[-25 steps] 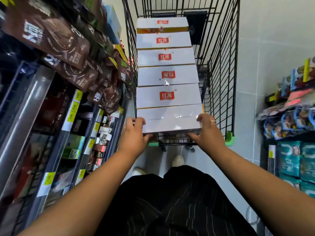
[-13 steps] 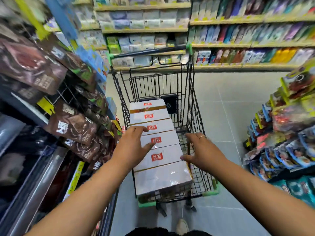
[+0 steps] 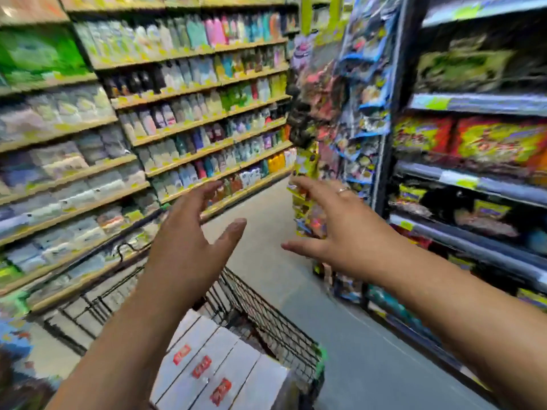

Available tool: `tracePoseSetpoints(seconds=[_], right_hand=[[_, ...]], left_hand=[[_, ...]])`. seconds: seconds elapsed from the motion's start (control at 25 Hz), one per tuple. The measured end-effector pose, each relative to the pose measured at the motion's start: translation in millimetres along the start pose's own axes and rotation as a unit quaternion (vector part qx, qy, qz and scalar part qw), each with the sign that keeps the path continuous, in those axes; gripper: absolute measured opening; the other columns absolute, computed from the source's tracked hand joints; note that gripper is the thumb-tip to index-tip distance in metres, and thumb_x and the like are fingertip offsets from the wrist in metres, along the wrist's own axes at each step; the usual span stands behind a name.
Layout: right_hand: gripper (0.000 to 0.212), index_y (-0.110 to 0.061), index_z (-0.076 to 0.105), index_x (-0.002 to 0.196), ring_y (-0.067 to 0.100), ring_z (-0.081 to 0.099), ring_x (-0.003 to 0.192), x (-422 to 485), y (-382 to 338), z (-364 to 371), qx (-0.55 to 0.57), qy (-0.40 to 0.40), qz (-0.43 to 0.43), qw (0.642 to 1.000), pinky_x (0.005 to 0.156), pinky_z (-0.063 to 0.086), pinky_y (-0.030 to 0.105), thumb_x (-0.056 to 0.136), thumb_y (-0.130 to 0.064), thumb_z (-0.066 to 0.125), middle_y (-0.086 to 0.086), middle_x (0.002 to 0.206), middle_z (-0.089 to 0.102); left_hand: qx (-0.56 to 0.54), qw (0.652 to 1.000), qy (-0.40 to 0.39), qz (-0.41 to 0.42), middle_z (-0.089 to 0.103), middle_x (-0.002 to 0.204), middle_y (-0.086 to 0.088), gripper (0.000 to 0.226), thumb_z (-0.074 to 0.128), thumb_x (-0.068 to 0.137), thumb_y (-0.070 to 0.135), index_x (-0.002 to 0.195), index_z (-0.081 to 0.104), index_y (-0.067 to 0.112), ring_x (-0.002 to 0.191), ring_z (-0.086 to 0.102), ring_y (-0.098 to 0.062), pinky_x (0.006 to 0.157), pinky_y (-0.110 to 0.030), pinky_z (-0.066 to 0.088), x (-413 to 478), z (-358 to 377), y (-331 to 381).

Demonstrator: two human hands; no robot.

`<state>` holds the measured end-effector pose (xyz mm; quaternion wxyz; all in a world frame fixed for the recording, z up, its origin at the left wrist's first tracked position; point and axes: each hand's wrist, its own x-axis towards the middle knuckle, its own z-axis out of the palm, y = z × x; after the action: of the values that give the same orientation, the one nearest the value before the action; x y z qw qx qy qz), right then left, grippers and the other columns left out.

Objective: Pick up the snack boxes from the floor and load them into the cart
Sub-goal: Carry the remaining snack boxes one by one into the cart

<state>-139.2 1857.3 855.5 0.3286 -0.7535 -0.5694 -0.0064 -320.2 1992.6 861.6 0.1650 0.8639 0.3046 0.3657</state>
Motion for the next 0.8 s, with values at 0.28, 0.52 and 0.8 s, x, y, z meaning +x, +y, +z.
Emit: tracePoseSetpoints(seconds=[0.28,0.52,0.8], right_hand=[[0.089,-0.046,0.021,0.146,0.009,0.037,0.133,-175,18,-167,-0.062,0.164,0.173,0.969,0.103,0.032,0.023,0.073,-0.059,0.07,-0.009,0.149,0.03],[0.088,-0.053,0.02,0.143,0.009,0.038,0.133,-390,23,-274,-0.081,0.292,0.317,0.899,0.102,0.041,0.033,0.07,-0.061,0.069,-0.013,0.151,0.023],[0.087,-0.05,0.025,0.142,0.011,0.041,0.132,-662,23,-376,-0.143,0.394,0.452,0.787,0.106,0.041,0.04,0.07,-0.059,0.072,-0.008,0.145,0.03]], left_hand=[[-0.191,0.951,-0.13,0.204,0.05,0.135,0.01,0.063,0.067,0.081,0.049,0.137,0.04,0.042,0.123,0.05,-0.011,0.1,-0.046,0.047,-17,71,199],[-0.265,0.858,-0.255,0.358,0.046,0.139,0.012,0.064,0.062,0.079,0.054,0.137,0.035,0.051,0.127,0.047,-0.009,0.1,-0.033,0.044,-130,120,397],[-0.367,0.727,-0.354,0.459,0.044,0.132,0.014,0.066,0.069,0.081,0.049,0.139,0.036,0.046,0.115,0.05,-0.007,0.099,-0.034,0.043,-333,179,632]])
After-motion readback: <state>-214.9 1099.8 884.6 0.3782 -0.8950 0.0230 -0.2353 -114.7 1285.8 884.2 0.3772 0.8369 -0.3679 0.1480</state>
